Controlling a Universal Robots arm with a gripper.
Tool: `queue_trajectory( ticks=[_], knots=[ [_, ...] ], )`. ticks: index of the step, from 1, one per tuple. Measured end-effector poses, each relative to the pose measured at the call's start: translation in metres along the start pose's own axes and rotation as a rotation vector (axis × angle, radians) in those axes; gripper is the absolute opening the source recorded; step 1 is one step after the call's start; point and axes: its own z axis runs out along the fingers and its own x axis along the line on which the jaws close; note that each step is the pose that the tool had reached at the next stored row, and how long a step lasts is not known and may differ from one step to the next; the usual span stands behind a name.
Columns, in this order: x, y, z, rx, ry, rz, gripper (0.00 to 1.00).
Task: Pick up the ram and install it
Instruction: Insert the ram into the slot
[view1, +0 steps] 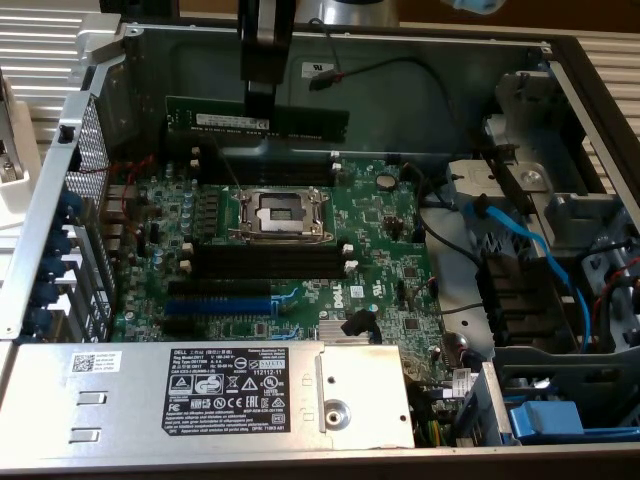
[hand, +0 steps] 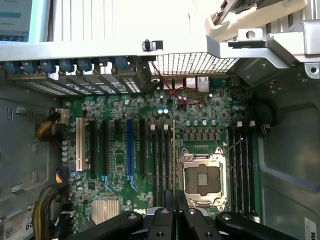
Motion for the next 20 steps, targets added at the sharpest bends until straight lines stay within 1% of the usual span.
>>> queue_trajectory(
  ticks=[9,10,14,20],
  knots=[
    [0.000,-0.0001,0.0011,-0.0003,-0.0002,0.000,0.12],
    [0.000,-0.0002,0.0012,-0.0003,-0.0012,0.000,0.12],
    [0.000,-0.0002,0.0017,-0.0001,-0.0012,0.000,0.12],
    [0.000,-0.0005,0.0102,0.0002,-0.0013,0.000,0.12]
  ],
)
